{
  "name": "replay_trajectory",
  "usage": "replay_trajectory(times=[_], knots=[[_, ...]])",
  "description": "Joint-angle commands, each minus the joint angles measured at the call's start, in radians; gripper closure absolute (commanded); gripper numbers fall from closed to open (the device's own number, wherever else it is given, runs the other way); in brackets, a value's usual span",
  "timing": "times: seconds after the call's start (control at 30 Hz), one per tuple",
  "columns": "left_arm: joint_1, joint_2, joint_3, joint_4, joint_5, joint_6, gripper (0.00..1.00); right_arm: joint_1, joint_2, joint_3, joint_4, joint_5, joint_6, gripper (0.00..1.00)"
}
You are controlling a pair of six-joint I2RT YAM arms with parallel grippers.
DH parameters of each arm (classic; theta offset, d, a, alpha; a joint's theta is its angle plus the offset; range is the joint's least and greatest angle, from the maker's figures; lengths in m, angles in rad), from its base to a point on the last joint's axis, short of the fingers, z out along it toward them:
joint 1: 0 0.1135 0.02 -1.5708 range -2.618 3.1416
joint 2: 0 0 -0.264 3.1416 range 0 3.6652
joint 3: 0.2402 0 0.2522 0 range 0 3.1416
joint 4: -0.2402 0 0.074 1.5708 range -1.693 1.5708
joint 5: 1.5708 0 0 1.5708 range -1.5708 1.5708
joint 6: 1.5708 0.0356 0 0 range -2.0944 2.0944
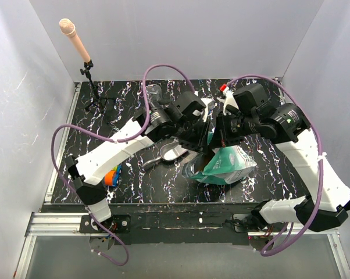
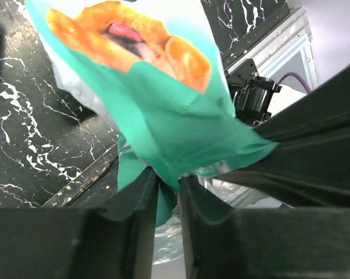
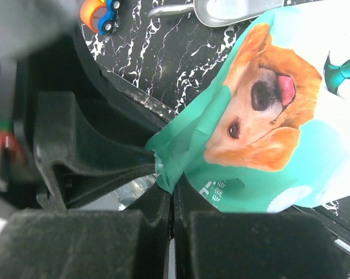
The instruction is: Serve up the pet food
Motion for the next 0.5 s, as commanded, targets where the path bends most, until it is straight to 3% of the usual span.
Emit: replay_trajectory(times=[0.0,0.03,0.1,0.27,0.47], knots=[[-0.037,0.087,0.152,-0.086,-0.204,-0.026,0.89,0.017,-0.1,0.028,0.099,-0.084,0.021,0.99],[-0.04,0.093,0.184,-0.103,-0.227,-0.051,0.93,0.017,-0.103,0.028,0.083,-0.061,0.021,0.94],[-0.041,0.094,0.233,-0.126,-0.275,-0.138,1.0,0.017,-0.106,0.037,0.03,-0.027,-0.001,0.69],[-0.041,0.091,0.285,-0.107,-0.359,-0.367,1.0,0.017,-0.159,0.012,-0.004,0.002,-0.102,0.18],[-0.041,0.119,0.374,-0.08,-0.427,-0.474,1.0,0.023,-0.28,-0.113,0.124,-0.044,-0.203,0.13]])
